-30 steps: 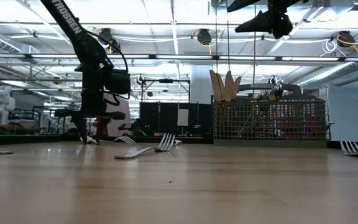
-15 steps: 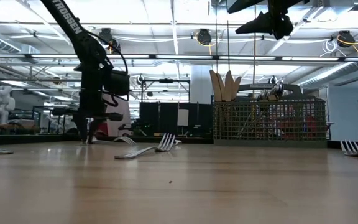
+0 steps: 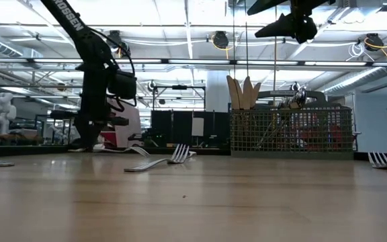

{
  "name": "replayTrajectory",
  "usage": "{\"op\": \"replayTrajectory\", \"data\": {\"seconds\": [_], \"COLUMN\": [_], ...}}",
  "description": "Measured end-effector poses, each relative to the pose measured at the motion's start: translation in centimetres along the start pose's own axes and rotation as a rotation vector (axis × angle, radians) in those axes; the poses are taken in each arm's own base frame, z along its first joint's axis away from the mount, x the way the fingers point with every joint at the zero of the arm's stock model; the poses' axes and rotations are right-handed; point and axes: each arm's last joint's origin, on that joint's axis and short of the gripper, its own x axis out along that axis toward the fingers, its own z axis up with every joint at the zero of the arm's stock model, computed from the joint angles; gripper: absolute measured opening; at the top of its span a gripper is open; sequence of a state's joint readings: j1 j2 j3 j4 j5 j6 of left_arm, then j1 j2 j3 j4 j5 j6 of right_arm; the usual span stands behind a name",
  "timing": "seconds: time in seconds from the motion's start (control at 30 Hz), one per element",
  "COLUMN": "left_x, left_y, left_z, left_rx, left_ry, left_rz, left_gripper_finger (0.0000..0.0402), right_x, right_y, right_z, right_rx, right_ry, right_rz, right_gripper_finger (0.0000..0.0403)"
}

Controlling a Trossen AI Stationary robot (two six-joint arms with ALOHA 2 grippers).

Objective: Sort silverware
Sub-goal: Put the silver spoon into the silverware basket

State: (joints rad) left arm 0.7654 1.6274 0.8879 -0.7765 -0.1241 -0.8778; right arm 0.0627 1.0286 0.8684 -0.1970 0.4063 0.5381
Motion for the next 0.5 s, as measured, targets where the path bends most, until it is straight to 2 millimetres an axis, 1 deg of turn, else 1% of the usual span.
{"op": "replayTrajectory", "data": {"seconds": [0.13, 0.23, 0.5], "left_x": [-0.1, -0.2, -0.5], "left_y": [0.5, 1.1, 2.0], "left_z": [-0.4, -0.7, -1.0], "left_rx": [0.042, 0.073, 0.100], "left_ry": [0.030, 0.042, 0.028], "left_rz": [0.053, 0.133, 0.276], "left_gripper_finger": [0.0012, 0.0012, 0.0011], "right_x": [0.0, 0.0, 0.0], "right_y": [0.0, 0.0, 0.0], "right_z": [0.0, 0.0, -0.1], "right_rx": [0.000, -0.001, -0.008], "right_ry": [0.011, 0.012, 0.012], "right_rz": [0.018, 0.017, 0.016], "right_gripper_finger": [0.0270, 0.0270, 0.0270]}}
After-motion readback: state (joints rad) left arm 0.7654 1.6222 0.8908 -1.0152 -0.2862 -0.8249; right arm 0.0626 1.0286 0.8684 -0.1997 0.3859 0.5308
